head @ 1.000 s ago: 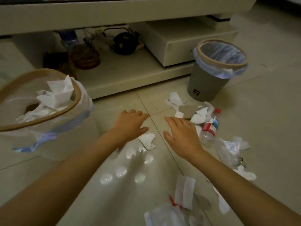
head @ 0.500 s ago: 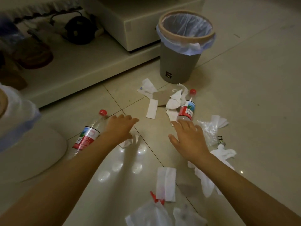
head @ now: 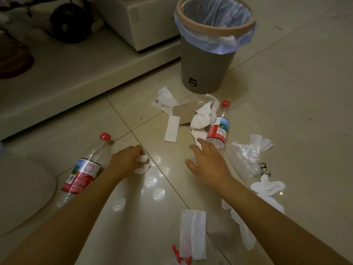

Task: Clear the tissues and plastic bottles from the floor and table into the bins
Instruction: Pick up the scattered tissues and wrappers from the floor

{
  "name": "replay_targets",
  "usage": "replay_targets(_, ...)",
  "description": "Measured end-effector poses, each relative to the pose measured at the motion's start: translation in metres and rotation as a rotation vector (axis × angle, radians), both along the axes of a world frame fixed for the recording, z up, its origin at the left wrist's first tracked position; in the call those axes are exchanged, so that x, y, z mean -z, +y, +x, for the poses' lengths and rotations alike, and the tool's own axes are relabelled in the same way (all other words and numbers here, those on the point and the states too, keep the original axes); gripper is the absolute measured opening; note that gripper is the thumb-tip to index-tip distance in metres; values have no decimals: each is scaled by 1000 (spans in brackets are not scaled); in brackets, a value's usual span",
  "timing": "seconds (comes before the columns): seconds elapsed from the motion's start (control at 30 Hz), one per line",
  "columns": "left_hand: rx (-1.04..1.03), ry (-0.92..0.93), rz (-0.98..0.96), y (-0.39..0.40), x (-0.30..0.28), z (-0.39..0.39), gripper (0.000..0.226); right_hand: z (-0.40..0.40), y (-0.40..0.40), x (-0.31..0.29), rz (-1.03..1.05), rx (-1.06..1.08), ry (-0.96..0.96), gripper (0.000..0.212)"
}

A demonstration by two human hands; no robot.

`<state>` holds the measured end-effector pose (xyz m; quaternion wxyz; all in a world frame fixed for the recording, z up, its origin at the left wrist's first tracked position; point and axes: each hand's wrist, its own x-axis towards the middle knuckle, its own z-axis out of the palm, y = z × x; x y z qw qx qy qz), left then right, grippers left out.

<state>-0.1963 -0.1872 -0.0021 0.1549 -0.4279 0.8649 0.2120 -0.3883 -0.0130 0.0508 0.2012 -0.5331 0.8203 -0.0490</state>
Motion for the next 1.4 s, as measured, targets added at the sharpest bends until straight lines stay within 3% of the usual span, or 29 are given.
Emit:
replay_targets(0.17, -35, 206, -21, -17, -4, -58, 27, 1, -34, 11, -4, 13, -71, 62)
replay_targets(0.37, 153, 269, -41, -33, 1, -115, 34, -20, -71, 28, 76, -25, 44, 83)
replay_targets(0.5, 285, 171, 3, -49, 7, -135, 82, -40, -85, 40, 161, -2, 197, 90)
replay_targets(0.63, 382, 88, -193, -66, 3, -147, 136, -53, -91, 49, 210, 22, 267, 96)
replay_targets(0.87, 566, -91, -260, -79, -1, -177, 156, -71, -94, 47, 275, 68, 250, 103)
replay_targets(1.0, 532, -29, -276, -72, 5, -184, 154, -80, -90, 47, 234, 124, 77, 100)
replay_targets(1.1, 446, 84, -260, -67, 10, -183, 142, -83, -86, 49, 153, 96, 109, 98)
replay_targets(1.27, 293, 267, -204, -63, 12, -168, 83, -83, -78, 55, 45, 124, 149, 66)
replay_targets(1.4, 108, 325, -116, -72, 20, -157, 49, -82, -74, 55, -104, 155, 204, 39)
